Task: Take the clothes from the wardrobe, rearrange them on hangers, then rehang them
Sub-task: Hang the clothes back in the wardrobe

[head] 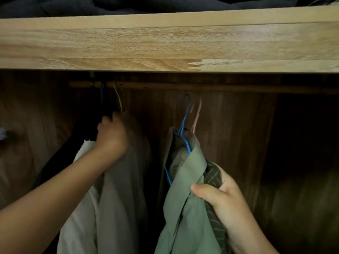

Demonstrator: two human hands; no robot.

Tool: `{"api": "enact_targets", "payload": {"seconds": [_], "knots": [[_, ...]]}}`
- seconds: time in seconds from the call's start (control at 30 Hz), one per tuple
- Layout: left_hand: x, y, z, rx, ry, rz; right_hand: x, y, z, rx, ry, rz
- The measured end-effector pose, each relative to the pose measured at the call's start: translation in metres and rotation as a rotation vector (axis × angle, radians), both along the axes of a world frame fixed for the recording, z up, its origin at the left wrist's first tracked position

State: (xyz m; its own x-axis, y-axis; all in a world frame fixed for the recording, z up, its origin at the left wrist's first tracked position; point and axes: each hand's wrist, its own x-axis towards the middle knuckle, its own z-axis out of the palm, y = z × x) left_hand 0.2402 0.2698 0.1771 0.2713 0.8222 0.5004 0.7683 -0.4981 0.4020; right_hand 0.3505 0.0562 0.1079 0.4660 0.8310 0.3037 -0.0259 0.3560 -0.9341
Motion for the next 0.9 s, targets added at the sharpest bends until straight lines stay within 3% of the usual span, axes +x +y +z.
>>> {"api": "enact_targets", "payload": {"seconds": [0.07,0.1,0.17,0.23,0.37,0.6,0.9], "knots": [[-0.001,-0.035,-0.006,0.276,-0.083,-0.09,-0.004,0.005,0.0,-0.003,-0.013,-0.009],[-0.001,-0.058,-0.009,0.249,-0.173,-0.215,-0.007,0.008,0.001,-0.001,-0.024,-0.012],[0.002,-0.098,-0.01,-0.15,-0.328,-0.502,-0.013,0.012,0.004,-0.005,-0.057,-0.009],[0.008,-0.117,-0.015,-0.544,-0.436,-0.611,-0.018,0.014,0.005,-0.024,-0.108,-0.007],[0.012,-0.121,-0.019,-0.828,-0.728,-0.704,-0.023,0.015,0.009,-0.021,-0.125,0.044],[0.009,-0.106,-0.009,-0.81,-0.906,-0.825,-0.015,0.011,0.024,0.104,0.198,0.163],[-0.009,-0.041,0.005,-0.639,-1.029,-0.668,0.009,0.034,0.039,0.107,-0.11,0.014]]}}
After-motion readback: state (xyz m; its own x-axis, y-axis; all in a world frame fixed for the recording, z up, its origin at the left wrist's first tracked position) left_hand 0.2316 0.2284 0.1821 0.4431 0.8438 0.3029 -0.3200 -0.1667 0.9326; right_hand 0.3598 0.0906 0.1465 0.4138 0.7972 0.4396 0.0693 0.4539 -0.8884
